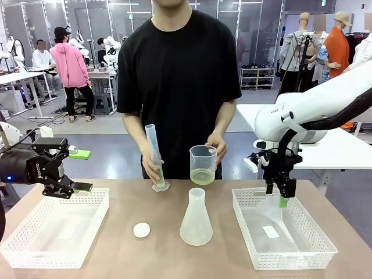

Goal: Prepare the solutions needed for the experiment.
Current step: Pick up the Plastic Funnel and insert it into the Big flask.

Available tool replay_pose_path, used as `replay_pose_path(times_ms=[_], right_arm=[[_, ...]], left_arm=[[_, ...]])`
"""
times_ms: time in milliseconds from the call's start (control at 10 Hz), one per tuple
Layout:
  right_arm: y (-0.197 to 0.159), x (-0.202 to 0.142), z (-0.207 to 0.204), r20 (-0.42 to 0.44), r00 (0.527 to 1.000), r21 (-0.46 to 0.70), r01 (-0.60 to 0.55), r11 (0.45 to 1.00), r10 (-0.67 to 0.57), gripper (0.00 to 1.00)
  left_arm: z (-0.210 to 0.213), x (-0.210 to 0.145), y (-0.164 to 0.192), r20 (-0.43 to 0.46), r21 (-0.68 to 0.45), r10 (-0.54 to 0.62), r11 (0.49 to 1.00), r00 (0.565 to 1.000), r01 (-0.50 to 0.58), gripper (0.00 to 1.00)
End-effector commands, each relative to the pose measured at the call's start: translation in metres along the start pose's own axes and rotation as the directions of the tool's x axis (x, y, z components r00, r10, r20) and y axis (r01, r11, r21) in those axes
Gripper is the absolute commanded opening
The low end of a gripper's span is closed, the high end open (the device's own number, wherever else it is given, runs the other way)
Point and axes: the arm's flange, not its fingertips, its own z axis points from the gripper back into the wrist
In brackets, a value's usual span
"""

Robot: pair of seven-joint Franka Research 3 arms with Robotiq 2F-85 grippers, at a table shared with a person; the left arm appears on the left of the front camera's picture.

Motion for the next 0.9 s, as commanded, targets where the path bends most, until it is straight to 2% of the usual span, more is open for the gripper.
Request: replay_pose_path(times_ms=[0, 600, 700, 800], right_arm=[[-0.010, -0.002, 0.003, -0.003, 0.999, 0.072, -0.045, 0.996, 0.045, 1.00], [-0.023, 0.001, -0.014, -0.034, 0.997, 0.205, -0.061, 0.977, 0.069, 1.00], [-0.026, -0.001, -0.018, -0.047, 0.995, 0.196, -0.072, 0.978, 0.083, 0.96], [-0.026, -0.001, -0.018, -0.040, 0.996, 0.190, -0.065, 0.980, 0.074, 0.81]], left_arm=[[0.000, 0.000, -0.001, -0.006, -0.010, 0.003, 1.000, 1.000, -0.003, 1.00], [0.000, 0.000, -0.001, -0.006, -0.010, 0.003, 1.000, 1.000, -0.003, 1.00], [0.000, 0.000, -0.001, -0.006, -0.010, 0.003, 1.000, 1.000, -0.003, 1.00], [0.000, 0.000, -0.001, -0.006, -0.010, 0.003, 1.000, 1.000, -0.003, 1.00]])
